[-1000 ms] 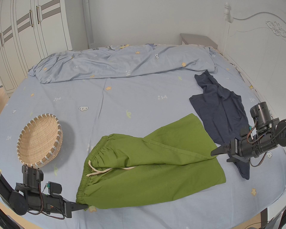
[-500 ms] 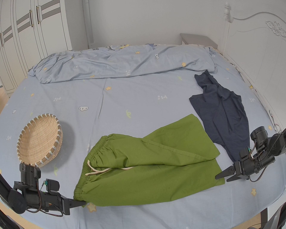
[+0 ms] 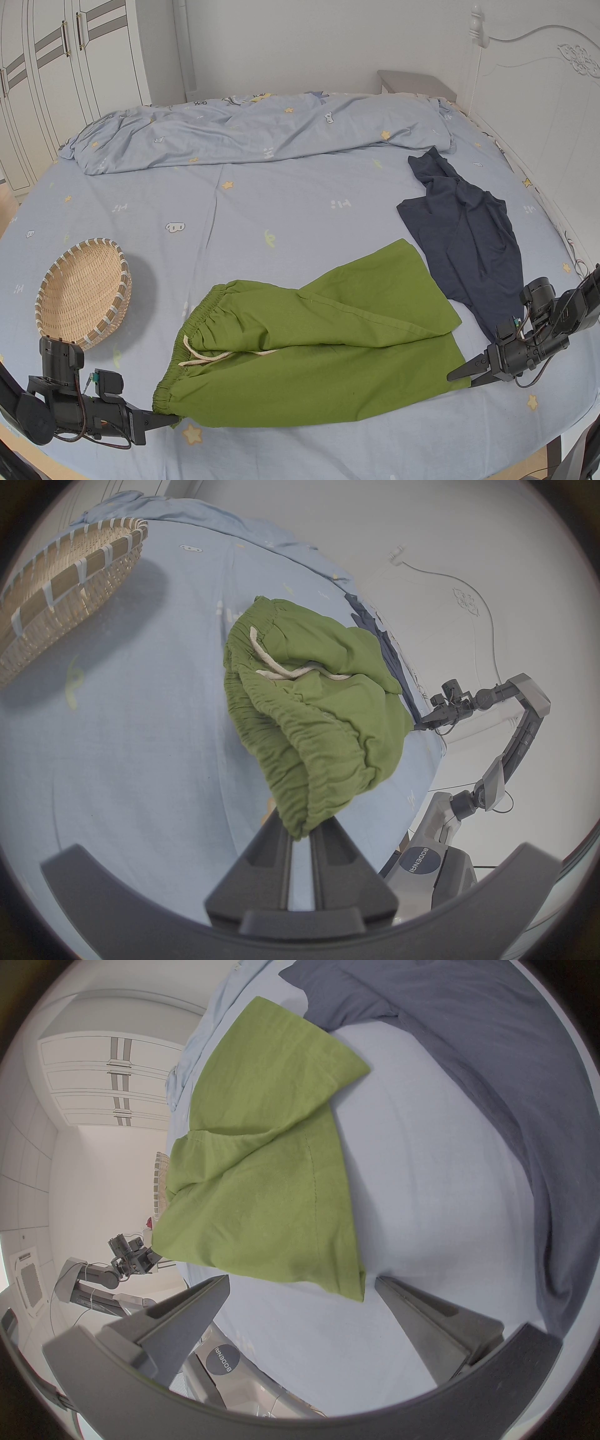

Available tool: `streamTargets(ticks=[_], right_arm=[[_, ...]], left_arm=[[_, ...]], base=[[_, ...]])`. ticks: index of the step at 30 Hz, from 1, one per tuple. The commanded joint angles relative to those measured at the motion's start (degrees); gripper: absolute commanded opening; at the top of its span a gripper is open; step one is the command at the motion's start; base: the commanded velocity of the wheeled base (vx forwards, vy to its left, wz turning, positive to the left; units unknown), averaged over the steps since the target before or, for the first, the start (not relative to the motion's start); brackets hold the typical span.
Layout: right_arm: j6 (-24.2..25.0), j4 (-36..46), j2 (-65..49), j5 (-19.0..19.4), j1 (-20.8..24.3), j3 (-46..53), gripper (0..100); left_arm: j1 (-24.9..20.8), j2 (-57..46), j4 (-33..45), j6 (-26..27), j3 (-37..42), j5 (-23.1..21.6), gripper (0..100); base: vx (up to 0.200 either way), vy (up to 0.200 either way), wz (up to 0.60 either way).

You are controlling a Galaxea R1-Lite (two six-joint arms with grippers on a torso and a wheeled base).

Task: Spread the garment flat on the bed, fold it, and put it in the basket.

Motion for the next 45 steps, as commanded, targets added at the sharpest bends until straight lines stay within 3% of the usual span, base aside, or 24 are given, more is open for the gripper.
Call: streamTargets(ticks=[1, 17, 22, 23, 37, 43, 45], right_arm=[[0.06, -3.28, 2.11, 0.62, -0.05, 1.56, 100], [0.50, -7.67, 2.64, 7.83, -1.19, 2.79, 100], [0.41, -7.67, 2.72, 7.74, -1.37, 2.88, 100], [0.32, -7.67, 2.72, 7.74, -1.37, 2.88, 0], [-1.96, -7.59, 2.72, 8.00, -4.62, 3.67, 0], [-1.96, -7.41, -0.35, 7.12, -3.13, 5.43, 0], [-1.79, -7.23, -3.96, 4.05, -0.93, 6.83, 0]], left_arm=[[-0.09, -0.04, -0.02, 0.00, 0.00, -0.02, 0], [-0.09, -0.57, -0.02, -0.09, 0.00, -0.20, 0], [0.09, -0.66, -0.02, -0.09, 0.00, -0.20, 0], [0.17, -0.66, -0.02, -0.09, 0.00, -0.20, 0], [1.76, -0.48, -0.02, -0.18, -0.97, -0.37, 0], [3.25, -1.10, 0.24, -0.18, 0.17, -0.37, 0], [3.87, -2.94, 0.59, -0.26, 1.05, -0.37, 0]], base=[[0.000, 0.000, 0.00], [0.000, 0.000, 0.00], [0.000, 0.000, 0.00], [0.000, 0.000, 0.00], [0.000, 0.000, 0.00], [0.000, 0.000, 0.00], [0.000, 0.000, 0.00]])
